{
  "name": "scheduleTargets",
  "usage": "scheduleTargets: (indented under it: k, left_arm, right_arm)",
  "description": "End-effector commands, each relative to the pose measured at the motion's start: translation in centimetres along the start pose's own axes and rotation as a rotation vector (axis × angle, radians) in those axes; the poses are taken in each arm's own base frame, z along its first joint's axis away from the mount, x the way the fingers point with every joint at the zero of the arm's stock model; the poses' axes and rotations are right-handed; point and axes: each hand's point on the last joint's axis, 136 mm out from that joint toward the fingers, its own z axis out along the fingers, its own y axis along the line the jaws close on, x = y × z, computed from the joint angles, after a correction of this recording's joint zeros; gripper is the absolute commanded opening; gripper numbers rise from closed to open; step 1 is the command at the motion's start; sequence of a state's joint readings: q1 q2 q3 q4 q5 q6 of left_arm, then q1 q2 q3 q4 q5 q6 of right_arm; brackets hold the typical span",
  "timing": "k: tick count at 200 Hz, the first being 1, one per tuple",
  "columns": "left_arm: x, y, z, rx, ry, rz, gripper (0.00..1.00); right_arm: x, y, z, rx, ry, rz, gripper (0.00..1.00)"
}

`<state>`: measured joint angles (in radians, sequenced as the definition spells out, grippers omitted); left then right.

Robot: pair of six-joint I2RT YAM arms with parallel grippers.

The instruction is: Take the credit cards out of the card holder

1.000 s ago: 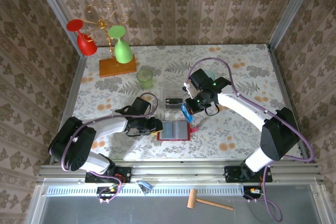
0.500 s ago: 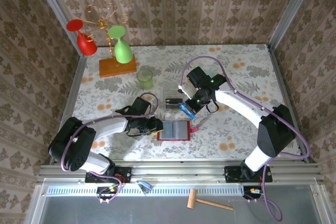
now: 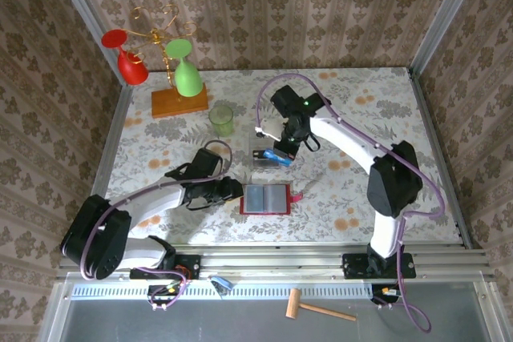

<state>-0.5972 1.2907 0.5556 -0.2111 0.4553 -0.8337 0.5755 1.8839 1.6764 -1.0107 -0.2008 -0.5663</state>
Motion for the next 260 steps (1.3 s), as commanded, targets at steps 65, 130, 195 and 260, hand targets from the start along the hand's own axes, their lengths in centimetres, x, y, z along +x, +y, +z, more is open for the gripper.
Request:
scheduleTargets:
  k: [65,130,195,260]
  left_arm:
    - [0.3,3.0,-2.6,-0.041,-0.042,-0.072,0.31]
    - [0.3,3.5,-2.9,-0.046,-0.041,-0.092,0.31]
    - [-0.6,3.6,-3.2,-0.045,-0.058,-0.116,0.31]
    - [-0.6,3.8,-3.6,-0.054,-0.068,-0.125,0.31]
  right_arm:
    - [-1.6,-2.6,0.4,-0.083,0.111,-0.133,0.00]
    - [-3.4,-4.7,1.0,-0.095,0.118,-0.187,0.00]
    - [-4.5,-6.1,2.3,-0.069,0.099,-0.258,0.00]
    - [-4.5,-6.0,3.9,-0.101,0.095,-0.295,0.00]
